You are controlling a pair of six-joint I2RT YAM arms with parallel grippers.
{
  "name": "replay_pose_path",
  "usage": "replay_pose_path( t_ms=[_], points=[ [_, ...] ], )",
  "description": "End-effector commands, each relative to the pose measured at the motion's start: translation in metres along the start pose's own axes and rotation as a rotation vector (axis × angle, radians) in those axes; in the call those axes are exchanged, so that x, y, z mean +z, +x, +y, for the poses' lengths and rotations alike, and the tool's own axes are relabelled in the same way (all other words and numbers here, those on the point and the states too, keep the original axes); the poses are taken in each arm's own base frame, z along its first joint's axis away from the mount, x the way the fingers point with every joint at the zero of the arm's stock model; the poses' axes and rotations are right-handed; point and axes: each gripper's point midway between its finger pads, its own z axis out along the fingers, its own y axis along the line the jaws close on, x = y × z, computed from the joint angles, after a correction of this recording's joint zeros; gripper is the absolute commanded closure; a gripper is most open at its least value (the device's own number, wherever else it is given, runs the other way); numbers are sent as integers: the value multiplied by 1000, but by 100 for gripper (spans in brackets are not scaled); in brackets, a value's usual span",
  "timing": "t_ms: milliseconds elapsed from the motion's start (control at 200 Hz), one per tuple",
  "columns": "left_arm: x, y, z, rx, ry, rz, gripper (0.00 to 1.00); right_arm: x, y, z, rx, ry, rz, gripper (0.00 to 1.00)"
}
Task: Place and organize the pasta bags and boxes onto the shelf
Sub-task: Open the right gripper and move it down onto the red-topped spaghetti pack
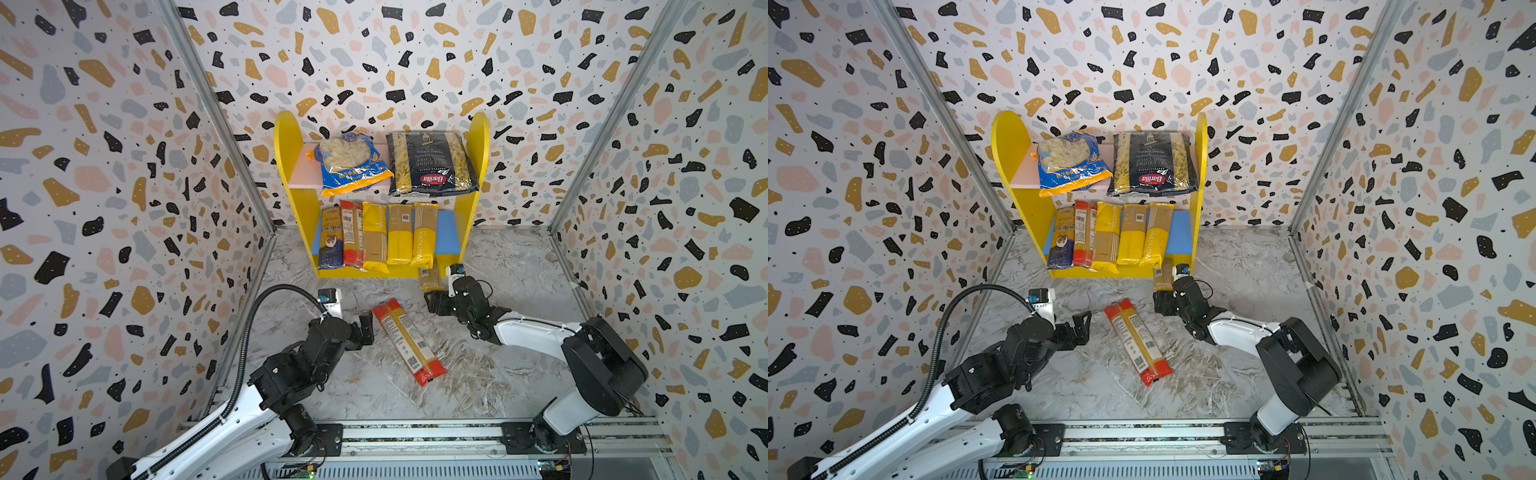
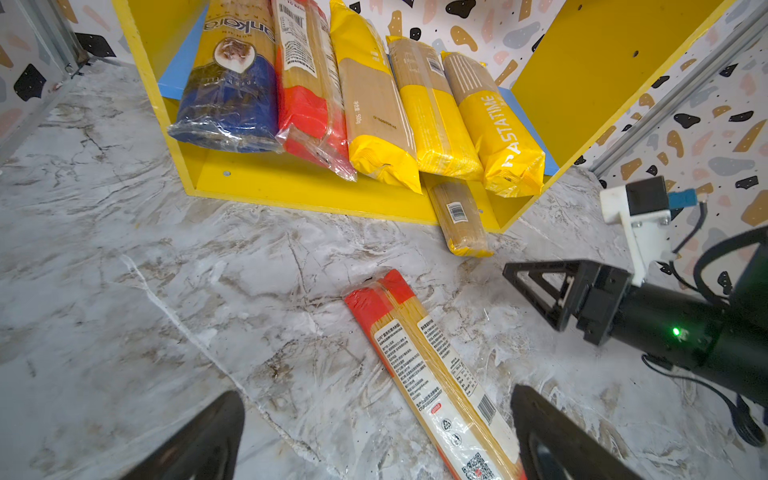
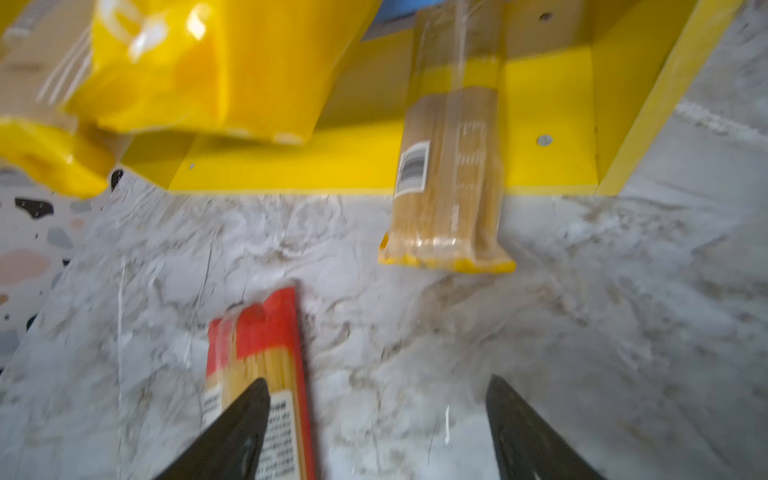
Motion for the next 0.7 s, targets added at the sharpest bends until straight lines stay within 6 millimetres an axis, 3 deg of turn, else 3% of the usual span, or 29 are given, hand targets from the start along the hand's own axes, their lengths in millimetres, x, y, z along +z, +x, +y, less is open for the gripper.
replay_pose_path(
  t_ms=[0, 50, 145, 355, 506, 696],
  points=[
    [-5, 5, 6, -17, 2, 4, 0, -27, 19, 25, -99, -41, 55, 15],
    [-8, 6, 9, -20, -3, 5, 0, -36, 32, 38, -148, -65, 83, 7],
    [-11, 8, 9, -42, 17, 4, 0, -47, 64, 54, -212, -101, 156, 5],
    [-11, 20, 14, -88, 31, 22, 0, -59, 121, 52, -260, -89, 258, 3],
    [-9, 30, 17, -116, 40, 32, 0, -66, 144, 45, -321, -59, 312, 0],
    [-6, 35, 17, -122, 42, 34, 0, -67, 160, 49, -327, -100, 352, 1]
  ],
)
